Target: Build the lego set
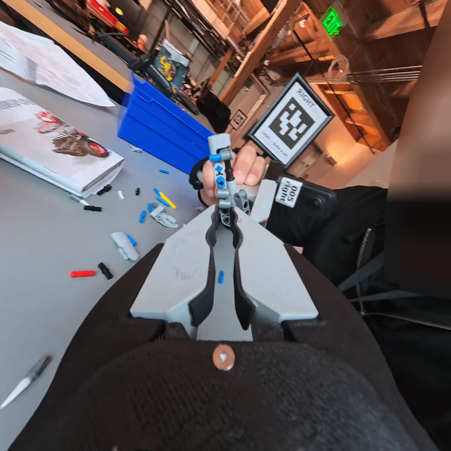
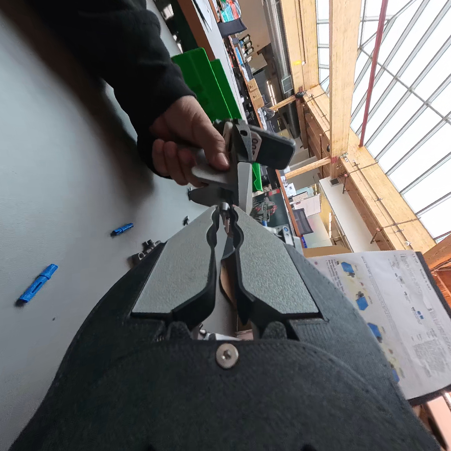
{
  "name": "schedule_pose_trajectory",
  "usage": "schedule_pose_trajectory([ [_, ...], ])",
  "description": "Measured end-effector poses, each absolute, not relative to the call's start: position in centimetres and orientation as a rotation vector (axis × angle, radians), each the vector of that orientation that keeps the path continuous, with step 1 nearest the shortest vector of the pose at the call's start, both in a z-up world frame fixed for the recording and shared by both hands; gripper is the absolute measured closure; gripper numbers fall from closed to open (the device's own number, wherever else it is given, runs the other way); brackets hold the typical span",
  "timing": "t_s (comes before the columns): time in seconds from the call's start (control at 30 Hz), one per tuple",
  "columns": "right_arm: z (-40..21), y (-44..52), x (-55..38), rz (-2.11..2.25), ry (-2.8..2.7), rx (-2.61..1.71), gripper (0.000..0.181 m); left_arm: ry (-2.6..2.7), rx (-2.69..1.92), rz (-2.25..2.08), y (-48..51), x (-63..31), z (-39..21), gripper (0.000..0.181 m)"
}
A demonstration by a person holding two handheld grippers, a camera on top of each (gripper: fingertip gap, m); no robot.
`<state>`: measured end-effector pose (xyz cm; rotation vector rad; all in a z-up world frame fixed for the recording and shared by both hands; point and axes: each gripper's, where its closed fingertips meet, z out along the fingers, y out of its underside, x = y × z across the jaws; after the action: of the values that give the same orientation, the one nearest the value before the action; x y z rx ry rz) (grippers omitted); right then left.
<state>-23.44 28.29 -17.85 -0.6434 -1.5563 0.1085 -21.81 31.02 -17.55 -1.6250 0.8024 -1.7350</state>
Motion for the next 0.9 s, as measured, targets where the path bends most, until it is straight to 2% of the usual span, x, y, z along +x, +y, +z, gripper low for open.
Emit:
schedule_pose_trajectory([
  [0.13, -19.8, 30.0, -23.7, 0.161, -1.591, -0.791, 0.179, 0.795, -1.741, -1.449, 33.1, -22.7, -19.4, 0.176],
  [0.33, -18.5, 34.3, -22.2, 0.404, -1.373, -1.094, 0.181, 0.705, -1.782, -1.036, 36.4, -25.2, -19.8, 0.176],
  [0.47, -18.1, 35.6, -22.8, 0.428, -1.296, -1.211, 0.163, 0.7, -1.794, -1.012, 36.4, -24.5, -19.7, 0.176],
  [0.63, -19.0, 36.0, -23.9, 0.432, -1.211, -1.375, 0.168, 0.634, -1.761, -0.932, 36.9, -24.6, -19.2, 0.176],
  [0.8, -18.3, 36.1, -25.3, 0.472, -1.133, -1.409, 0.148, 0.584, -1.7, -0.846, 37.1, -24.7, -18.4, 0.176],
  [0.87, -18.2, 36.5, -25.0, 0.399, -1.134, -1.38, 0.165, 0.583, -1.704, -0.87, 37.0, -24.7, -18.4, 0.176],
  [0.9, -18.0, 36.3, -25.0, 0.399, -1.148, -1.359, 0.166, 0.575, -1.698, -0.905, 36.9, -24.7, -18.3, 0.176],
])
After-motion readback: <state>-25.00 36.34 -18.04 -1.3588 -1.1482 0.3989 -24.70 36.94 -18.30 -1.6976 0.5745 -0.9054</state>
